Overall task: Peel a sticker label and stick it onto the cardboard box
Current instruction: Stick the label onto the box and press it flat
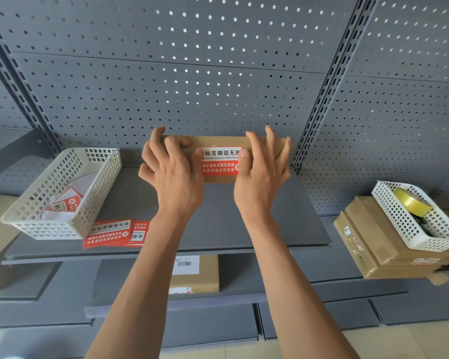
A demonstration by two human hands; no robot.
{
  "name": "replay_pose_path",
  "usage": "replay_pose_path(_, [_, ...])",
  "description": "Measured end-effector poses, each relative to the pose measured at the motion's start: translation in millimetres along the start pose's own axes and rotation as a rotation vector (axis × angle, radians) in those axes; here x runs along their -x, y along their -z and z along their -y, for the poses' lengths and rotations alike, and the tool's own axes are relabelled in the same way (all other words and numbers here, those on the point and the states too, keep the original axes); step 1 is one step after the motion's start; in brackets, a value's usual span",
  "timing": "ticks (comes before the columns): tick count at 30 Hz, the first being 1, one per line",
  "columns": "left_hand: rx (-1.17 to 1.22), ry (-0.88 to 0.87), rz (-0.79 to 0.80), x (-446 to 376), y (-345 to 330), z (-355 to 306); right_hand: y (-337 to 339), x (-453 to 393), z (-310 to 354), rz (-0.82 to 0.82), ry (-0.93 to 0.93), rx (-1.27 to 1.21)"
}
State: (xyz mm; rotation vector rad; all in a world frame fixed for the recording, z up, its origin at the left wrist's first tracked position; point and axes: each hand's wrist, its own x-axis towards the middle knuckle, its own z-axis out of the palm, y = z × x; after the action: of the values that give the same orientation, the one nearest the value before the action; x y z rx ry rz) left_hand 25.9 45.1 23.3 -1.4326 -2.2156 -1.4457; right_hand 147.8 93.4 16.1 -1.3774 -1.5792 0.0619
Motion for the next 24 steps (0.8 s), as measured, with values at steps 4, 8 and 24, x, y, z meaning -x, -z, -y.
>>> replay_pose_path(4, [0.026, -0.009, -0.001, -0.1, 2.6, 1.5, -0.1, 0.4, -0.5, -0.003, -0.003, -0.014])
replay_pose_path(8, [0.034, 0.014, 0.02, 0.6, 2.8, -2.5, 2.3, 0.6, 3.2, 0.021, -0.022, 0.008])
replay_pose_path(24, [0.034, -0.007, 0.043, -0.7, 5.5, 2.4, 8.3, -0.6, -5.6, 0.105, 0.051, 0.042])
